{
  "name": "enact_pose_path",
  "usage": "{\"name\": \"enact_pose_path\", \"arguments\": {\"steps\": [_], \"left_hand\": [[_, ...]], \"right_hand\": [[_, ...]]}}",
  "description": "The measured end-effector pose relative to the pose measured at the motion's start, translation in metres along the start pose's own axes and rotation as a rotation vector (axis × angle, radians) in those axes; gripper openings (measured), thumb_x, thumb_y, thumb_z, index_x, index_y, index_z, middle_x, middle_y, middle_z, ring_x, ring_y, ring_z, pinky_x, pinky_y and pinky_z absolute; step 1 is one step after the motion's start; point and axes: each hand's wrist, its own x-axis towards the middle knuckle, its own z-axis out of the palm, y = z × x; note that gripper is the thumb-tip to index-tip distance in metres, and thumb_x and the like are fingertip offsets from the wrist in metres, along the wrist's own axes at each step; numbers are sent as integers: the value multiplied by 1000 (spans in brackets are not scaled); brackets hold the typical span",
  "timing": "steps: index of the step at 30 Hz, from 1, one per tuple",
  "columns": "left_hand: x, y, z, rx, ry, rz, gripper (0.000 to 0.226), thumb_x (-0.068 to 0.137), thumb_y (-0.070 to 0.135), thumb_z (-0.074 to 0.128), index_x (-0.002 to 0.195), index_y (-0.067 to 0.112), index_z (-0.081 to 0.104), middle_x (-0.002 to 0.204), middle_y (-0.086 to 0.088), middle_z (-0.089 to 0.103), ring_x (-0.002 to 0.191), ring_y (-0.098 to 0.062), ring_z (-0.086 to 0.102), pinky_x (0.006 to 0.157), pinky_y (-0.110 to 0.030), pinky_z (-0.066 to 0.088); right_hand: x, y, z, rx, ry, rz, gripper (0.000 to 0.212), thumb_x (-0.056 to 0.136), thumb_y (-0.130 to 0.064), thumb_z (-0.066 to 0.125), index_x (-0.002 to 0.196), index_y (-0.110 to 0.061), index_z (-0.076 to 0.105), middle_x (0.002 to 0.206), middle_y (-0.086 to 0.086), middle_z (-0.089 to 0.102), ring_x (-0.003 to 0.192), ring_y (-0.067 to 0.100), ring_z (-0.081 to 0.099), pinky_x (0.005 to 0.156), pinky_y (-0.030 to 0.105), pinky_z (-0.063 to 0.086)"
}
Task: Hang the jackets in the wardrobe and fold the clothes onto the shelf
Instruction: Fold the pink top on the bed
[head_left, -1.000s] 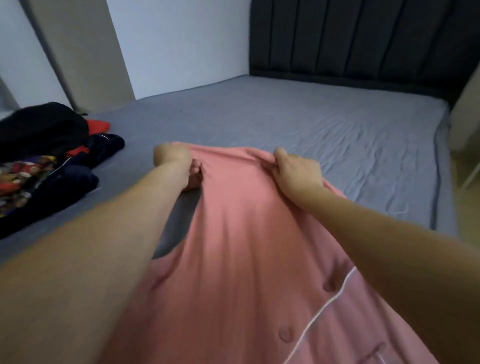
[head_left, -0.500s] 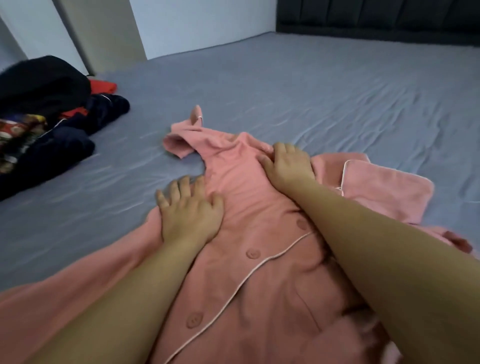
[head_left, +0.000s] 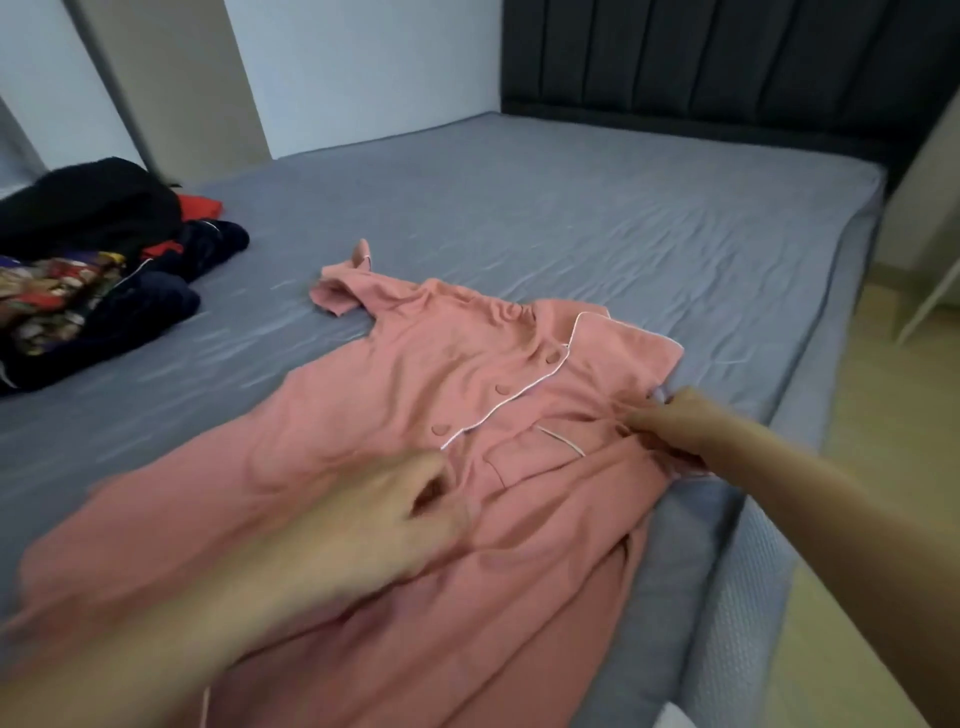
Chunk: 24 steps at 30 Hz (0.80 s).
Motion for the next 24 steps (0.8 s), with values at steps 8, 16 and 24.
{"name": "enact_pose_path", "arguments": {"steps": [8, 16, 24], "left_hand": [[-70, 60, -17, 238, -489, 67, 28, 89, 39, 51, 83, 12, 54, 89, -7, 58, 87, -27, 57, 76, -33, 48], [-78, 84, -70, -554, -669, 132, 18, 90, -3, 62, 94, 13, 56, 85, 4, 52, 81, -8, 47, 75, -27, 39], [-34, 67, -82, 364, -144, -127, 9, 82, 25, 56, 88, 19, 59, 94, 1, 66, 92, -24, 62, 67, -25, 44]], "right_hand": [[-52, -5, -28, -704, 223, -140, 48, 91, -25, 53, 137, -13, 41, 139, 22, 38, 121, 39, 46, 102, 42, 39], [-116, -8, -9, -705, -484, -524, 47, 81, -1, 48, 116, -28, 65, 109, -14, 66, 108, 10, 58, 97, 26, 44], [-128, 12, -66, -912, -343, -240, 9, 83, -16, 55, 75, -20, 59, 78, -3, 58, 75, 16, 54, 64, 23, 42]]}}
